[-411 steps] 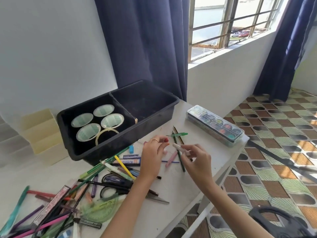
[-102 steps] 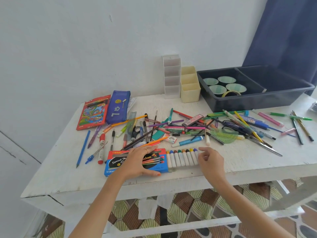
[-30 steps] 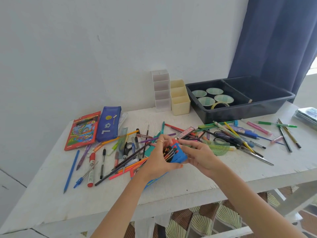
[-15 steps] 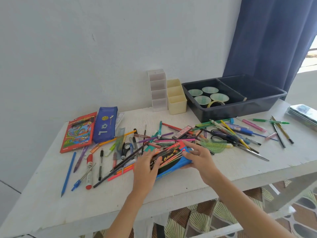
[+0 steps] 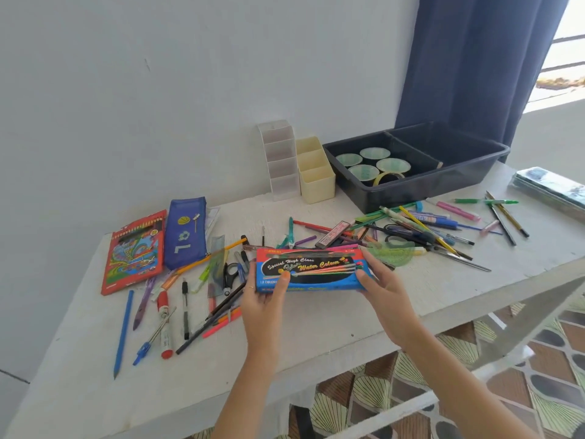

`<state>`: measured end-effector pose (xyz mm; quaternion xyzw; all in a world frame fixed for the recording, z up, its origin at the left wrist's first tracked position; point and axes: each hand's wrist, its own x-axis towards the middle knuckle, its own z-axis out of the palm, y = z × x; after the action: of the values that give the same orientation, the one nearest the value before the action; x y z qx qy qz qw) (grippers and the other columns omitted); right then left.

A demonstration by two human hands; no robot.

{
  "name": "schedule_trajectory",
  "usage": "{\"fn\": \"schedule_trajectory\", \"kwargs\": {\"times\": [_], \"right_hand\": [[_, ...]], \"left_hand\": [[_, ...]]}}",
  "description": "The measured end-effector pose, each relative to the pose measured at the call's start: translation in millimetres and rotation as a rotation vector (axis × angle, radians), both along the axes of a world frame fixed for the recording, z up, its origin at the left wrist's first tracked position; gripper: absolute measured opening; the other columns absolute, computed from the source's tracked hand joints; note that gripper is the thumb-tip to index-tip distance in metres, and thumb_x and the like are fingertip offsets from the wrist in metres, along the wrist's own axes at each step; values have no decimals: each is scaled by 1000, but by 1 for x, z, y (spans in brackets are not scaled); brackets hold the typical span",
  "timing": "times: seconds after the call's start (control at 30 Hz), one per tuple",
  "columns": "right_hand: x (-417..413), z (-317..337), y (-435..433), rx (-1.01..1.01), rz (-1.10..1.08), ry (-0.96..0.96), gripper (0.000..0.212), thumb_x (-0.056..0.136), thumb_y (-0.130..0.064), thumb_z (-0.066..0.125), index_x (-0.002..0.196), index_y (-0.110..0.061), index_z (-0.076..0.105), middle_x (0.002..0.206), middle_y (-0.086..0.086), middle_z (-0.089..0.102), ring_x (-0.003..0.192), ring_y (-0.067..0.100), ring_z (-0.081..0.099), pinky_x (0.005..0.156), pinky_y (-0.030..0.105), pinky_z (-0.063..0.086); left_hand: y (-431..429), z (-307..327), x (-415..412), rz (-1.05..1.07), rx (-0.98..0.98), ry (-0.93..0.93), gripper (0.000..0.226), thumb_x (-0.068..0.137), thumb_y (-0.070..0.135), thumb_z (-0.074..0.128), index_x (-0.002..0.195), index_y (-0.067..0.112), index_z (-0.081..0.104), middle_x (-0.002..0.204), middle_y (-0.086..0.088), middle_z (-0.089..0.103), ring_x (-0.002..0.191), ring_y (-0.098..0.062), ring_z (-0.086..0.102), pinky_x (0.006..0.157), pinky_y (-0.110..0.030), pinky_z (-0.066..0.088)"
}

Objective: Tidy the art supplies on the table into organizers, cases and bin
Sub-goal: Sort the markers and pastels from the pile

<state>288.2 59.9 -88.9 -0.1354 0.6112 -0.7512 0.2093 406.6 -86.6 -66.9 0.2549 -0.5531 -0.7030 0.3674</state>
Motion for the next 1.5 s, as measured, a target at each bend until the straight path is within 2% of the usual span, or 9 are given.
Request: {"fn": "schedule_trajectory", "kwargs": {"times": [0.2,0.4,0.5,0.63,0.77,0.93,1.1,1.27,1.5], "right_hand": [[-5,10,22,306,-82,385,91,74,-16,76,145,-30,21,113,-17,54,103,-5,57,80,3,45],[-33,15,57,431,-384,660,79,74,-15,75,142,-19,35,146,0,41,124,-8,39,97,5,35],[-51,15,80,427,-470,669,75,75,-15,74,140,-19,38,146,1,40,129,0,40,105,24,39],[-84,11,120,489,-636,689,73,73,-11,76,138,-6,43,142,8,44,127,15,44,103,8,29],[-127,12,170,541,-725,701,75,73,-18,76,139,-10,41,144,2,38,128,10,40,104,14,29],[-184,15,224,586,-841,650,70,73,-22,78,135,-8,48,146,15,38,130,18,41,104,18,30],[-234,14,269,593,-900,588,66,77,-29,74,135,-10,47,147,13,36,134,15,34,105,25,31],[-283,0,305,655,-970,550,54,76,-32,76,122,-10,61,133,16,54,124,24,49,103,30,40],[-327,-18,329,694,-1020,543,37,71,-23,81,103,-13,65,127,19,55,121,35,49,95,44,47]], "left_hand": [[-5,-1,-23,-219,-58,-3,46,81,0,66,124,10,53,107,-3,69,95,-10,66,73,-14,51],[21,8,-79,-278,-65,44,64,79,0,69,134,20,45,117,-6,64,102,-14,66,80,-27,57],[39,15,-116,-325,-87,45,59,78,-4,68,130,18,48,118,-10,63,96,-10,67,74,-21,56],[68,14,-172,-425,-329,9,58,77,-2,71,129,14,53,135,-2,53,107,-13,62,82,-23,55],[107,8,-242,-446,-548,-42,52,76,11,75,124,23,59,137,9,51,116,-2,51,101,-28,43],[173,7,-328,-487,-563,-5,42,79,8,73,115,25,62,124,0,51,117,-14,53,104,-33,42],[233,8,-404,-613,-273,-51,37,83,22,70,119,19,60,129,-3,57,117,-15,55,102,-43,45],[280,1,-464,-676,-342,-104,50,84,18,70,130,8,53,141,1,46,128,-9,43,104,-16,32],[310,-15,-521,-773,-384,-196,41,84,13,69,122,18,55,131,0,53,124,-15,49,109,-34,37]]}}
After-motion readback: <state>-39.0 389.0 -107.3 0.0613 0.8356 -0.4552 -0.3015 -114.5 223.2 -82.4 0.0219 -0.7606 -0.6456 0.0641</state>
